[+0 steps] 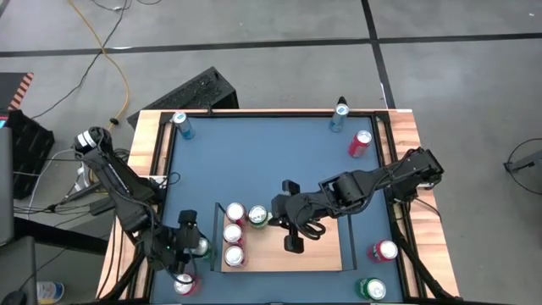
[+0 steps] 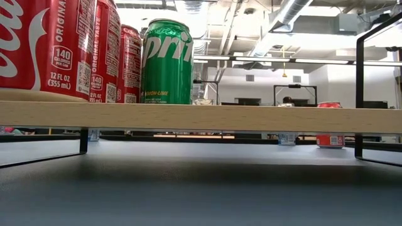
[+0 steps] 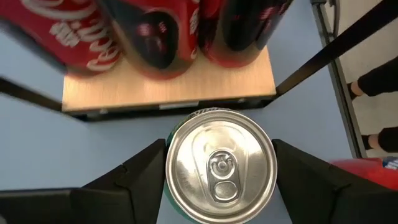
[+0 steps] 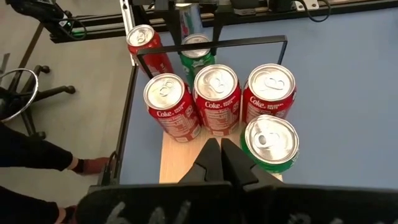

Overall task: Place canned beverage on shelf
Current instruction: Put the left green soda can on the shelf aligned with the other green soda can

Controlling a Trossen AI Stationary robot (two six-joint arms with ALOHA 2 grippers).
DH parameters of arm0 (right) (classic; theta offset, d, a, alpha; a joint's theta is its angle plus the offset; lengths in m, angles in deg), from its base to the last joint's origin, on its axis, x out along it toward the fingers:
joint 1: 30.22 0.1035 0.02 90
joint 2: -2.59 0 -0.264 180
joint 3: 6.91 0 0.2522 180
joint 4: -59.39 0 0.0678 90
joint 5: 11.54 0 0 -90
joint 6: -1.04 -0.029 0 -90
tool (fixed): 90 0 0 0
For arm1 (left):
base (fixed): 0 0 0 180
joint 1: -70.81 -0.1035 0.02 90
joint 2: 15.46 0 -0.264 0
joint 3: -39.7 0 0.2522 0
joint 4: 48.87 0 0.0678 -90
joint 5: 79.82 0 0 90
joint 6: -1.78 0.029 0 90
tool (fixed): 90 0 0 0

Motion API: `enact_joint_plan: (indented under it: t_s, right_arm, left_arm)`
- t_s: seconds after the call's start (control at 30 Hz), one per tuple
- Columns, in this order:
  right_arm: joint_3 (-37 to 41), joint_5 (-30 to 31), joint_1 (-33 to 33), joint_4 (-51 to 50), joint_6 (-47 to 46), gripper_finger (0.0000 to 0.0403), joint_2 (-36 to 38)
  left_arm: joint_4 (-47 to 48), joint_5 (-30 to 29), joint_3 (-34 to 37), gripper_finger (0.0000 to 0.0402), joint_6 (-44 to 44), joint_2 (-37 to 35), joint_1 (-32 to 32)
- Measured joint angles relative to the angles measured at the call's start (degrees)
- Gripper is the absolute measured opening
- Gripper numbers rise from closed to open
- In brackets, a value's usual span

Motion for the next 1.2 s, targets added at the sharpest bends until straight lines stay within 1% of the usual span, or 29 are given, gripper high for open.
enact_joint_plan:
  t_s: [0.27,0.47,0.6,0.87,1.07,1.2]
  right_arm:
    - [0.0,0.0,0.8,-0.2,0.0,0.0000,0.0]
    - [0.0,0.0,1.0,-0.2,0.5,0.0000,0.0]
    - [0.0,0.0,1.2,-0.2,0.5,0.0000,0.0]
    - [0.0,0.0,1.8,-1.3,0.5,0.0000,0.7]
    - [0.0,0.1,3.3,-3.3,0.0,0.0000,4.1]
    - [0.0,4.7,4.9,-7.1,-1.9,0.0000,6.4]
  left_arm:
    - [9.7,0.1,-2.1,0.0235,-7.2,-4.8,-0.3]
    - [12.6,-4.7,-2.9,0.0235,-11.0,-8.3,-0.9]
    - [16.8,-5.2,-5.2,0.0235,-13.9,-9.0,-2.8]
    - [31.6,-4.3,-15.1,0.0235,-15.2,-9.0,-4.5]
    - [37.8,-5.5,-24.1,0.0235,-16.2,-8.8,-5.3]
    - [40.9,-6.4,-30.2,0.0235,-16.1,-7.5,-7.1]
